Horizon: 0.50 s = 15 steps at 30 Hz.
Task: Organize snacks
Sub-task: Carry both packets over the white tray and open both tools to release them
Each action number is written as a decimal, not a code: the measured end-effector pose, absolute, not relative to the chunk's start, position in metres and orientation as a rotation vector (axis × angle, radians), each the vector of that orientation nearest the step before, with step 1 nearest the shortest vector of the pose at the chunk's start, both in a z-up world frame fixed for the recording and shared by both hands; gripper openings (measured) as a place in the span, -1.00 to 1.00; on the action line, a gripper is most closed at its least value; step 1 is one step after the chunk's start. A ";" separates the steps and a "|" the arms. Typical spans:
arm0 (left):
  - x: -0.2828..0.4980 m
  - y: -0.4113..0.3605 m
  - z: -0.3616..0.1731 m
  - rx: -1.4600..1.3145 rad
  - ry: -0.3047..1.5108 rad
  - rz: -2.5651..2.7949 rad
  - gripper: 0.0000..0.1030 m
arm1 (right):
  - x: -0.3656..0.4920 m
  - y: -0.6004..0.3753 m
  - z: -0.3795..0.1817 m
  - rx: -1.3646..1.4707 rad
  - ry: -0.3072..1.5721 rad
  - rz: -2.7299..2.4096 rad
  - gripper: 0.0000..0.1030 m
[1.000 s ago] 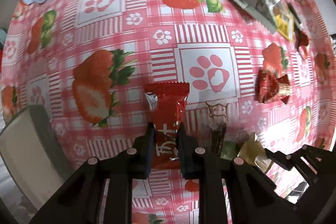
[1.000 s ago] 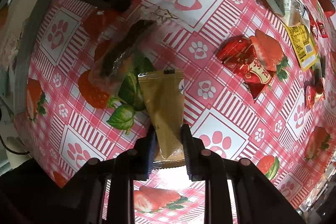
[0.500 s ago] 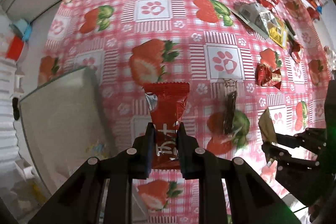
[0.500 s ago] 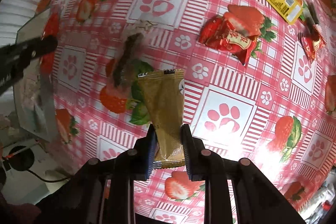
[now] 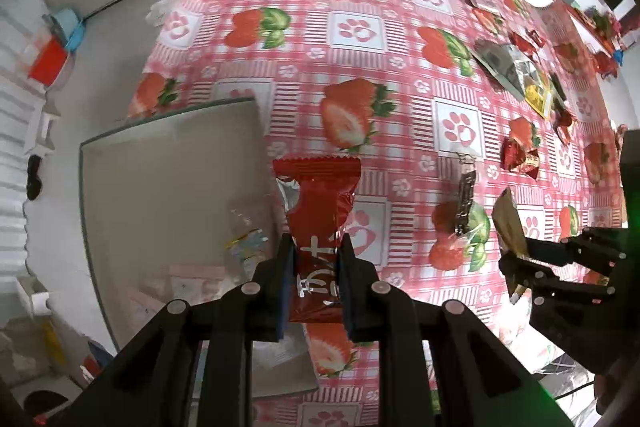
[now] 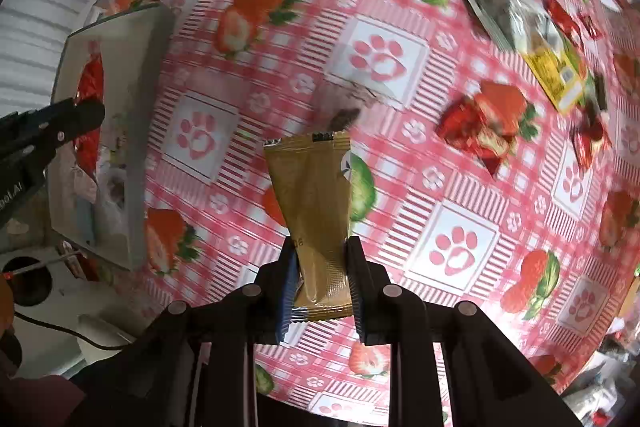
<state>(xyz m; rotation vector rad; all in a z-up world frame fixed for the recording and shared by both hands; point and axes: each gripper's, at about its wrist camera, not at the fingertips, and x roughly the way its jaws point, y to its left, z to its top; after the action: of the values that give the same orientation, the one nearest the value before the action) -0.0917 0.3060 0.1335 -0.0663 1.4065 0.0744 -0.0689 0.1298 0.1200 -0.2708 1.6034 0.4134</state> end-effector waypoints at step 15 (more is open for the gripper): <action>-0.129 0.384 0.137 -0.182 1.396 0.186 -0.57 | -0.073 0.242 0.129 -0.360 1.549 0.583 -0.51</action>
<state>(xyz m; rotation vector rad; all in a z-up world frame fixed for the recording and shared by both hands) -0.1285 0.3844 0.1366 -0.1821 1.3960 0.1863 -0.0732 0.2416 0.1285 -0.3603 1.5486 0.5831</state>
